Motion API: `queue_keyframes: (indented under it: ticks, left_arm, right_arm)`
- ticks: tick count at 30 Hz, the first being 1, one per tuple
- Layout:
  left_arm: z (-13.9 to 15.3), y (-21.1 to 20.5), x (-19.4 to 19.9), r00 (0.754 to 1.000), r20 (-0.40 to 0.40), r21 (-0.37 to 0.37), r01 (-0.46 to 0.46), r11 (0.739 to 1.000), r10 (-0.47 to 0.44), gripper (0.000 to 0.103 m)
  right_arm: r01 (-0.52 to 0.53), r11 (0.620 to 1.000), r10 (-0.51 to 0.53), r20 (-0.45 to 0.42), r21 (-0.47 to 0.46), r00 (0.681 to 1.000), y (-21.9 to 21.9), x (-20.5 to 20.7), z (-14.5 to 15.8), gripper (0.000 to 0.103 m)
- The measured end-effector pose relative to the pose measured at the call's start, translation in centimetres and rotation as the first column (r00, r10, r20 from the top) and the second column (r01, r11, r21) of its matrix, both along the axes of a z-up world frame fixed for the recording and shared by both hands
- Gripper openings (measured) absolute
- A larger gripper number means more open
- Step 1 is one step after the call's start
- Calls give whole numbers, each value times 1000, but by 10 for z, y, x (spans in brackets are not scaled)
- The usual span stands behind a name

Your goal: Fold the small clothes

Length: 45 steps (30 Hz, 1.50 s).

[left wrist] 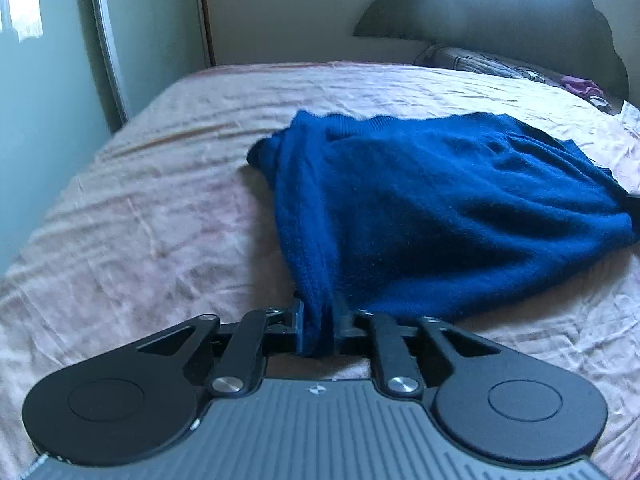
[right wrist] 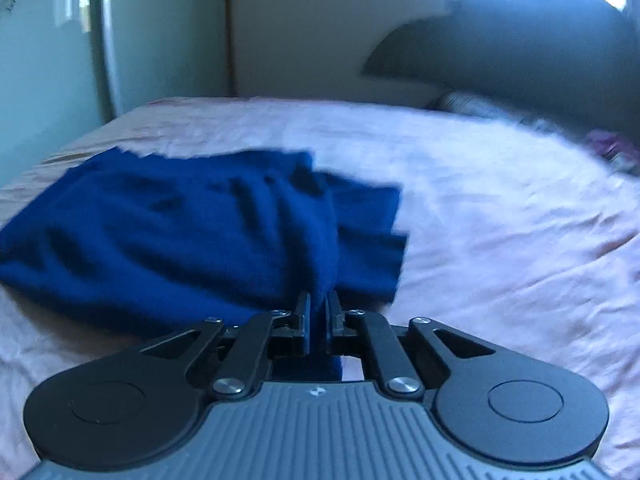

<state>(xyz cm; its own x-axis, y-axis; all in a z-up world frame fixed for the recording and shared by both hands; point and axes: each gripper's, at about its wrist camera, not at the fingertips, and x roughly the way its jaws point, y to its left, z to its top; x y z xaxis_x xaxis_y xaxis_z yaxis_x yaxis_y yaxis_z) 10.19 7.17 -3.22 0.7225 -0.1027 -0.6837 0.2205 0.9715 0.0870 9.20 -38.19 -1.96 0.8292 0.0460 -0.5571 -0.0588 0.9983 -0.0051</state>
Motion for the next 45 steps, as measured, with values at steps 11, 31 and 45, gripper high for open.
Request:
queue_keyframes:
  ticks: [11, 31, 45]
  left_arm:
    - [21, -18, 0, 991, 96, 3, -90, 996, 89, 74]
    - [-20, -36, -5, 990, 58, 62, -135, 989, 132, 91]
    - [-26, -29, -8, 987, 67, 36, -151, 988, 148, 99]
  right_arm:
    - [-136, 986, 150, 147, -101, 978, 71, -12, 11, 70]
    - [-110, 994, 110, -35, -2, 993, 66, 1, -27, 98]
    - [-128, 990, 132, 71, -60, 989, 85, -18, -5, 99]
